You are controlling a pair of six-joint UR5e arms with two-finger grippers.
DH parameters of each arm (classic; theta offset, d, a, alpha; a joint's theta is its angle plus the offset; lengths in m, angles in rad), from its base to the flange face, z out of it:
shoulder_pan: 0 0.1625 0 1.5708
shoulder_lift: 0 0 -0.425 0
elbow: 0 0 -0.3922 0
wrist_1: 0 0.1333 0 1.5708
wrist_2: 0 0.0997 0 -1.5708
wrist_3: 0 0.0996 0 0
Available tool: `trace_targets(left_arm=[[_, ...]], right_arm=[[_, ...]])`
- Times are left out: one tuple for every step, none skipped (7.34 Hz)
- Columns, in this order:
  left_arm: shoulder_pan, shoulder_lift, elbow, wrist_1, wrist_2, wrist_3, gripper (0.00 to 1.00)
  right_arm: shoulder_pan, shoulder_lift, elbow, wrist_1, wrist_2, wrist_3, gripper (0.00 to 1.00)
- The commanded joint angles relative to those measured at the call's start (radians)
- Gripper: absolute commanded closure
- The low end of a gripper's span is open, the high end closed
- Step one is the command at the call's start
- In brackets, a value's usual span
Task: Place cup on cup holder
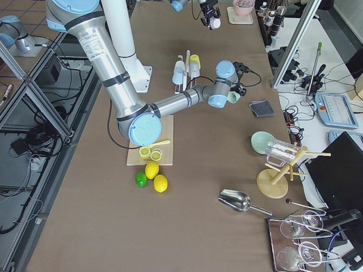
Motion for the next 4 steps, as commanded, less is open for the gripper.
trace_targets(left_arm=[[0.004,0.019,0.008,-0.253,-0.033,-0.002,1.00],[0.010,0.019,0.023,-0.370,-0.033,-0.008,1.00],[0.013,0.017,0.053,-0.459,-0.062,-0.014,1.00],[0.015,0.019,0.083,-0.550,-0.086,-0.017,1.00]], right_arm=[[-0.068,-0.001,0.023,0.175,-0.077,0.073,1.00],[-0.123,0.001,0.023,0.265,-0.132,0.148,1.00],[-0.150,-0.011,0.026,0.350,-0.169,0.229,1.00],[-0.184,-0.030,0.026,0.426,-0.215,0.281,0.92]])
